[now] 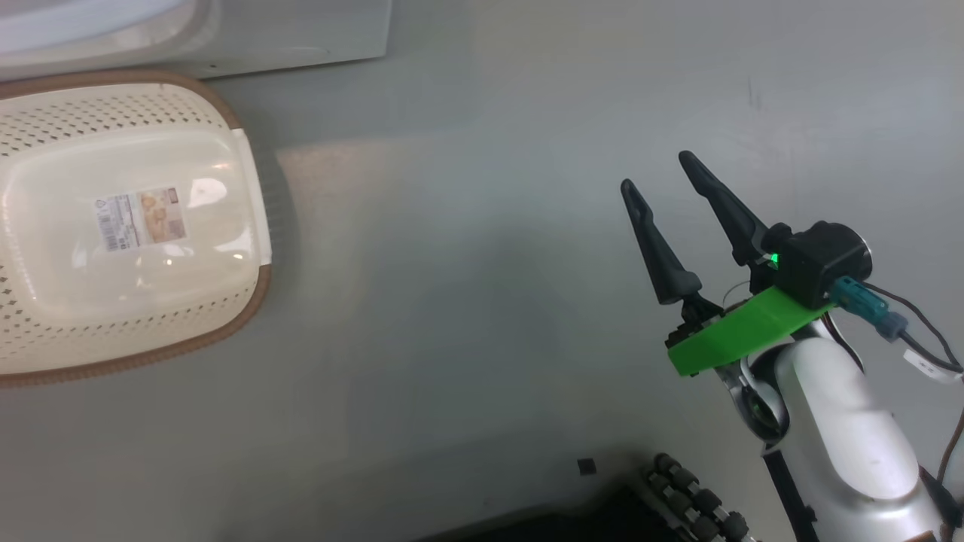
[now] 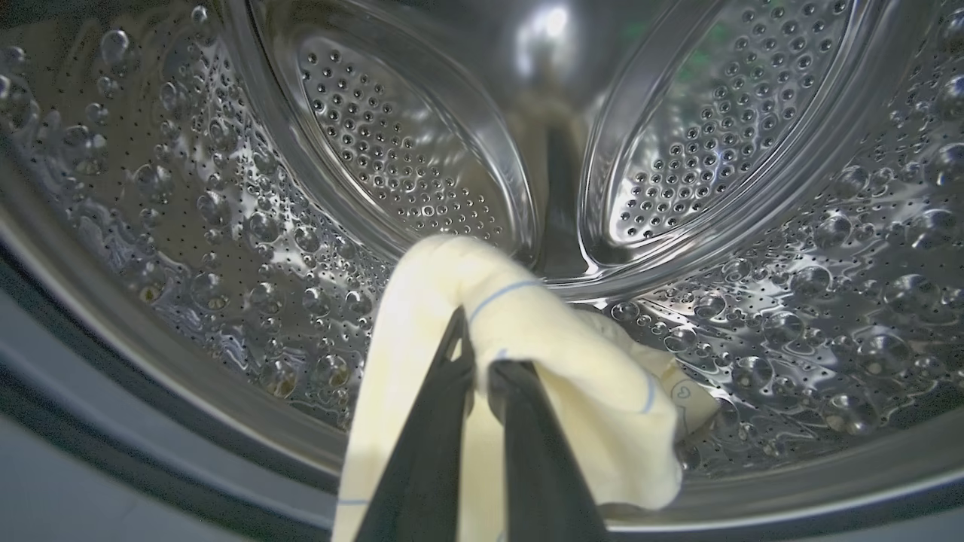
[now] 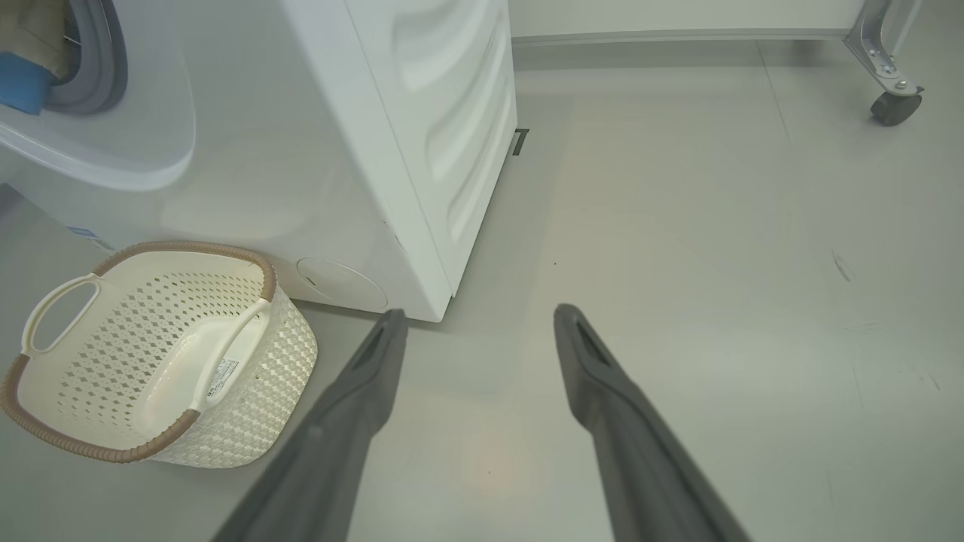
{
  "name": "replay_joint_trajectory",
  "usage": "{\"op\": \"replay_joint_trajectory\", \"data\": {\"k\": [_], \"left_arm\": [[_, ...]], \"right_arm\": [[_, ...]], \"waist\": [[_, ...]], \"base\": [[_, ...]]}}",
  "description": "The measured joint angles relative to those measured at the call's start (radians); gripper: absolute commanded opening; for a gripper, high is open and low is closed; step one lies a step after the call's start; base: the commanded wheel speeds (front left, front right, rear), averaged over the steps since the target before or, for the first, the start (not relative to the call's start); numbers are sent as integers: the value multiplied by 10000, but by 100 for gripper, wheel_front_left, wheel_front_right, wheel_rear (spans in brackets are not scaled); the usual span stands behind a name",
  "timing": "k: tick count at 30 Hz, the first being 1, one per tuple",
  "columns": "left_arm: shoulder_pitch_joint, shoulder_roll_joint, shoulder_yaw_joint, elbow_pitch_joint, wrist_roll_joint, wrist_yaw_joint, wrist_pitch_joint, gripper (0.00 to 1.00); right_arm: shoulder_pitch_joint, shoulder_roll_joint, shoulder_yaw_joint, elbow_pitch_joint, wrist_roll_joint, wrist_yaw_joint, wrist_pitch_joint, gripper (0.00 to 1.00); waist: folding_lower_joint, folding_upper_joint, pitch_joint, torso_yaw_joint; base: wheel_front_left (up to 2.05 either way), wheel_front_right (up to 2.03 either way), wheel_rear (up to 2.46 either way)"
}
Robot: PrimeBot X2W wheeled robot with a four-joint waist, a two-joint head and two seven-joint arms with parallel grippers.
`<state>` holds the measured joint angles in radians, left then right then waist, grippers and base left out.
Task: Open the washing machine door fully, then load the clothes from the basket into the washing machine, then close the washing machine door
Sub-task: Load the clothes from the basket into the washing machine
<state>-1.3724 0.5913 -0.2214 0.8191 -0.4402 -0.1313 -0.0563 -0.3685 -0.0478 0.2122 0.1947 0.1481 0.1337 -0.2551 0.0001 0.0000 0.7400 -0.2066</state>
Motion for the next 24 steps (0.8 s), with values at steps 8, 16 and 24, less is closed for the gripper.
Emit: {"op": "replay_joint_trajectory", "data": {"k": [8, 16, 24], "left_arm": [[-1884, 481, -311, 483, 393, 2, 334, 0], [-3520, 316, -405, 1101, 840, 366, -1371, 0], [-4395, 326, -619, 2282, 1183, 437, -1755, 0]], "right_arm": [[-337, 2, 355, -163, 368, 0, 2, 100], [-512, 4, 568, -182, 552, 0, 0, 100], [-580, 4, 813, -276, 757, 0, 2, 100]], "waist": [[0, 0, 630, -520], [1, 0, 1188, -887], [0, 0, 1462, -1194]], "base": [[0, 0, 0], [0, 0, 0], [0, 0, 0]]}}
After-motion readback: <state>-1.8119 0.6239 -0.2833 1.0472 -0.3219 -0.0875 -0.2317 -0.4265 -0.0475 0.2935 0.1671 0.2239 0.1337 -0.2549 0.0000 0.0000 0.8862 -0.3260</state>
